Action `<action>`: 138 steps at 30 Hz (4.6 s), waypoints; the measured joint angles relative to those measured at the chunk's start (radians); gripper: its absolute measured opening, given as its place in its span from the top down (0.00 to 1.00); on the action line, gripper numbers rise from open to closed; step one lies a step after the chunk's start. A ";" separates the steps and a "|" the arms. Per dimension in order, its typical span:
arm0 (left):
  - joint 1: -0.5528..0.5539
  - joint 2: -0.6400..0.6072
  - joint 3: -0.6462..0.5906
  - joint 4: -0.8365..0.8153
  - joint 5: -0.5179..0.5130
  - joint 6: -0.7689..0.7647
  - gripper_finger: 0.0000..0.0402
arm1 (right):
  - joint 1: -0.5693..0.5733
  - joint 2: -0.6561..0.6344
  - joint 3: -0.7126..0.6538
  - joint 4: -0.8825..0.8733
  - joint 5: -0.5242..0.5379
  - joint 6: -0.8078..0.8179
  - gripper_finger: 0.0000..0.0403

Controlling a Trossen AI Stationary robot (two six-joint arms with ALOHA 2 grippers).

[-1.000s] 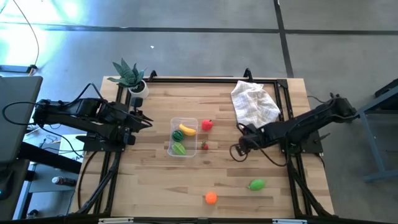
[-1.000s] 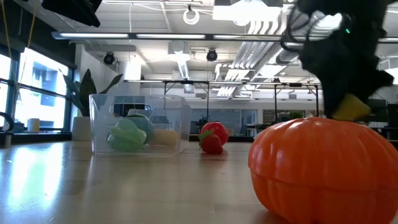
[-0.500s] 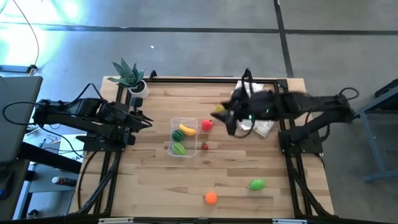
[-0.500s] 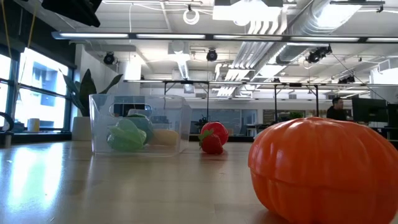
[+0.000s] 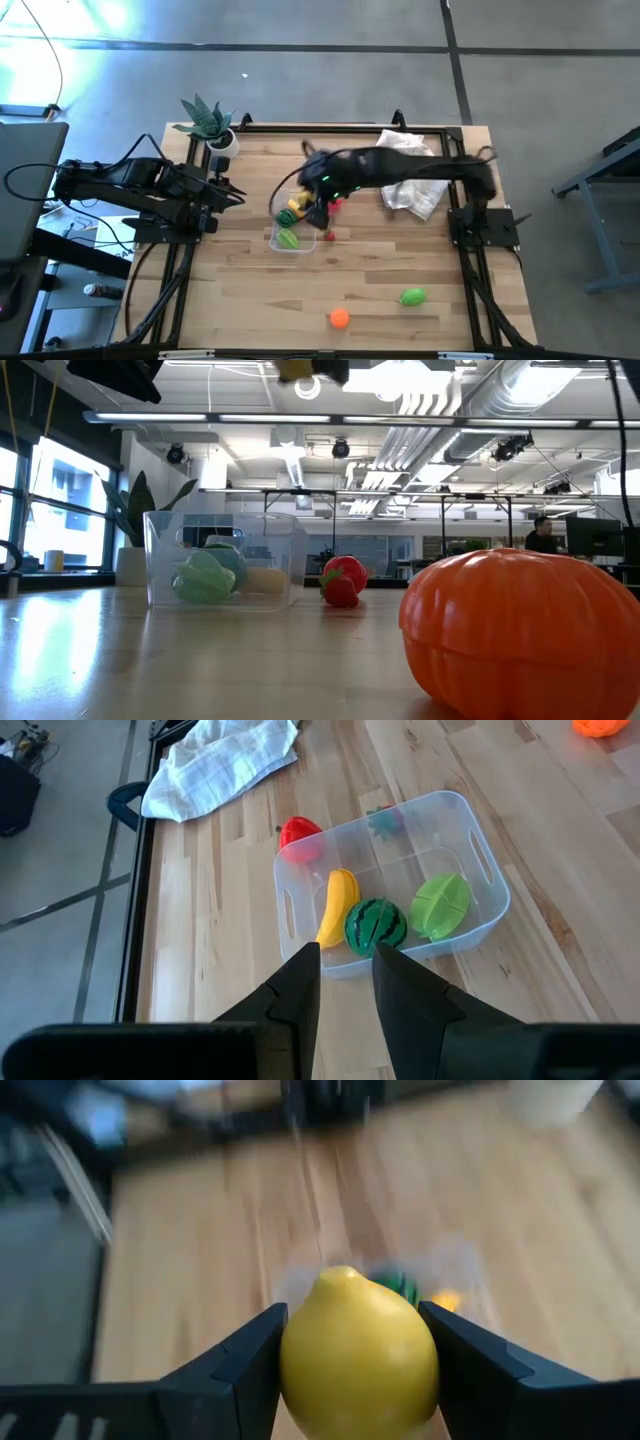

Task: Pick and placing Produce into tupperware
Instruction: Put the lemon into the bin, then put the strawberry into the bin

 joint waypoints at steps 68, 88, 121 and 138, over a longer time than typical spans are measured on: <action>0.000 0.000 0.000 0.000 0.000 0.000 0.79 | -0.009 0.463 0.004 0.033 -0.036 -0.393 0.50; 0.000 0.000 0.000 0.000 0.000 0.000 0.79 | -0.008 0.463 0.004 0.050 0.034 -0.374 0.41; 0.000 0.000 0.000 0.000 0.000 0.000 0.79 | 0.034 0.253 0.006 -0.196 0.050 -0.258 0.41; 0.000 0.000 0.000 0.000 0.000 0.000 0.79 | 0.189 -0.102 -0.373 -0.161 0.074 0.051 0.41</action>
